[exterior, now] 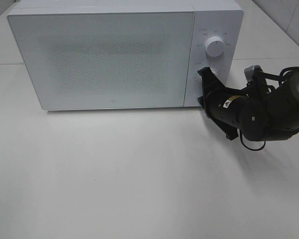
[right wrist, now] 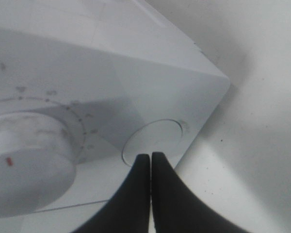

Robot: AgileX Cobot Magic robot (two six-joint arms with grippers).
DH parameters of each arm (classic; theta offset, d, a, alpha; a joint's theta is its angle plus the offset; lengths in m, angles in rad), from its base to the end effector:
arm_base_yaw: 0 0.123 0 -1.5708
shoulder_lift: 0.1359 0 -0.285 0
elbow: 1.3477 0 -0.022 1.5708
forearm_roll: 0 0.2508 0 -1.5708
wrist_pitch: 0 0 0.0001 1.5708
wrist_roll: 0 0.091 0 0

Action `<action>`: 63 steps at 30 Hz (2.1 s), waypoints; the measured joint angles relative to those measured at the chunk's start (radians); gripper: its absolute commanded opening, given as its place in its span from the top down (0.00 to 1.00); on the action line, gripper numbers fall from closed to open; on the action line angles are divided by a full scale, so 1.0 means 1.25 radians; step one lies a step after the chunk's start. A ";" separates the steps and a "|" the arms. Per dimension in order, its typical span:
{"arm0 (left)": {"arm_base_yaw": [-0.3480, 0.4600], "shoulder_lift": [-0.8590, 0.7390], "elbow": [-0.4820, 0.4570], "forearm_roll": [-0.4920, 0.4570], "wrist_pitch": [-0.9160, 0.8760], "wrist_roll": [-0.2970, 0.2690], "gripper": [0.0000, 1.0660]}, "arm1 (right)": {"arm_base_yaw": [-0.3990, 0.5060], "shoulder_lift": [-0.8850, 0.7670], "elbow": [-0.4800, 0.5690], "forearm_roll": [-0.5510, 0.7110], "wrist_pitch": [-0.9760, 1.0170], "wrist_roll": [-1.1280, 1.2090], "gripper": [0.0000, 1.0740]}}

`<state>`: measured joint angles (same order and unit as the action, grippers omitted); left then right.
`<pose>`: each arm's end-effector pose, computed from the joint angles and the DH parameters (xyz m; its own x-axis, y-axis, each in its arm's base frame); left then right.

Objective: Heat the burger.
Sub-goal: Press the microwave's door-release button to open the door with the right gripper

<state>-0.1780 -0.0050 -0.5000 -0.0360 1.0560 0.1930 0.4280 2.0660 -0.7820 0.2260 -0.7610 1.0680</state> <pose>-0.0059 -0.0018 0.2777 -0.3976 0.2486 -0.8832 0.2782 0.9500 0.1422 0.3345 0.1372 0.0886 -0.3982 0.8429 -0.3619 0.2784 0.4869 0.8279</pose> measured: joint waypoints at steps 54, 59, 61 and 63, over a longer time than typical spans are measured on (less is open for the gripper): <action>0.000 0.000 0.000 0.000 -0.001 0.000 1.00 | 0.003 0.023 -0.123 0.139 0.172 -0.027 1.00; 0.000 0.000 0.000 0.000 -0.001 0.000 1.00 | -0.002 0.015 -0.130 0.126 0.202 -0.027 1.00; 0.000 0.000 0.000 0.000 -0.001 0.000 1.00 | -0.002 0.014 -0.128 0.122 0.203 -0.027 1.00; 0.000 0.000 0.000 0.000 -0.001 0.000 1.00 | -0.003 0.009 -0.120 0.111 0.194 -0.028 1.00</action>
<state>-0.1780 -0.0050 -0.5000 -0.0360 1.0550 0.1930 0.4240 2.0770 -0.9320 0.3650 -0.5180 1.0330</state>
